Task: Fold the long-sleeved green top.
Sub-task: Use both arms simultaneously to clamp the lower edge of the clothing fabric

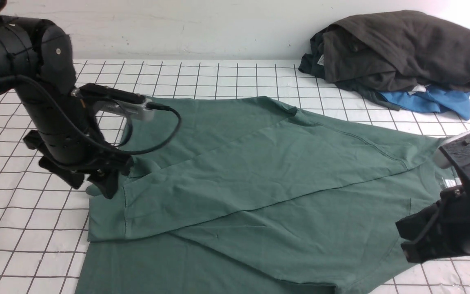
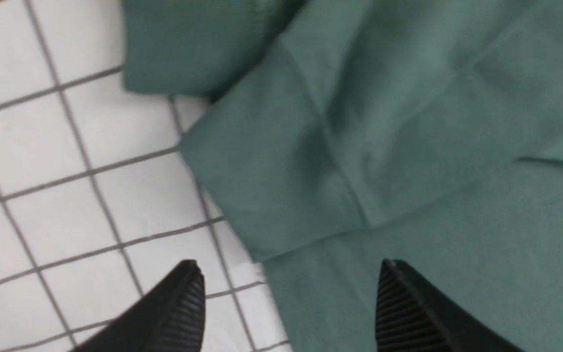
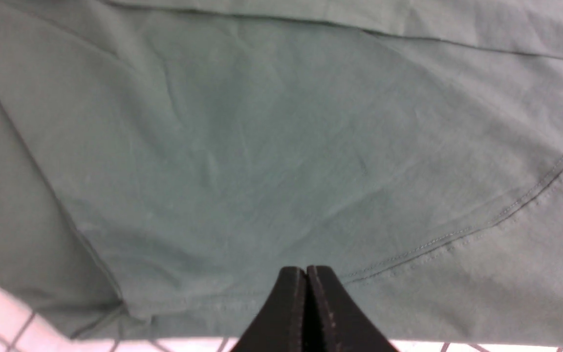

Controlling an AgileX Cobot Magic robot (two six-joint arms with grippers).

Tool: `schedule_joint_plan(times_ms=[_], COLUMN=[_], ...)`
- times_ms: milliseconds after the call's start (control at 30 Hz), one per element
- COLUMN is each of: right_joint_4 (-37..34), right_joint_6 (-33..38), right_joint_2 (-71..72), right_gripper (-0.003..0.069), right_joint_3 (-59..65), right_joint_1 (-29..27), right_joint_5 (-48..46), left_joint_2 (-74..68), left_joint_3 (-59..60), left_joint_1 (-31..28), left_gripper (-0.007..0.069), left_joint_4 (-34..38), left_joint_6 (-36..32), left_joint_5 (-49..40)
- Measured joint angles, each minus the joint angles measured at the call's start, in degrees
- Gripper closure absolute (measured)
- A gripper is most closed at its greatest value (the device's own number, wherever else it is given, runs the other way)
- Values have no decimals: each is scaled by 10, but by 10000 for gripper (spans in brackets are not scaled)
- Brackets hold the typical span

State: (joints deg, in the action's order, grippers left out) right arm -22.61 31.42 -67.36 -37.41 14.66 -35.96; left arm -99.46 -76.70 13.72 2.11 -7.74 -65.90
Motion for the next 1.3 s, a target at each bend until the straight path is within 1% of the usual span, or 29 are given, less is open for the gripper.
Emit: schedule_joint_plan(times_ms=[33,67,100,133,200,233,267,333,367,500,833,1133,1300], right_joint_4=[-9,-11,-30,-42,-81,-99,-102,-132,-138,-137,-137,-137,-137], right_joint_6=[23,28,74,90,150,175,180,230,239,255,273,273,273], right_joint_2=[0,0,0,0,0,0,0,0,0,0,0,0,0], right_gripper=[669,669,669,669,669,669,669,669,669,669,669,669,669], right_joint_3=[0,0,0,0,0,0,0,0,0,0,0,0,0], right_joint_1=[0,0,0,0,0,0,0,6,13,40,47,47,47], right_joint_5=[-13,-16,-36,-47,-69,-76,-77,-85,-87,-90,-90,-82,-81], left_joint_2=[7,9,13,14,14,16,16,27,32,60,91,94,99], left_joint_3=[16,19,50,69,122,147,152,211,227,292,369,373,377], left_joint_1=[31,37,79,98,139,150,154,172,173,173,173,173,179], left_gripper=[203,207,225,235,271,282,285,307,308,308,307,307,307], left_joint_4=[-8,-12,-31,-38,-75,-87,-93,-119,-126,-137,-108,-97,-89], left_joint_6=[-16,-19,-39,-45,-61,-68,-68,-92,-101,-139,-143,-193,-219], left_joint_5=[3,3,13,17,39,47,51,77,87,120,206,206,178])
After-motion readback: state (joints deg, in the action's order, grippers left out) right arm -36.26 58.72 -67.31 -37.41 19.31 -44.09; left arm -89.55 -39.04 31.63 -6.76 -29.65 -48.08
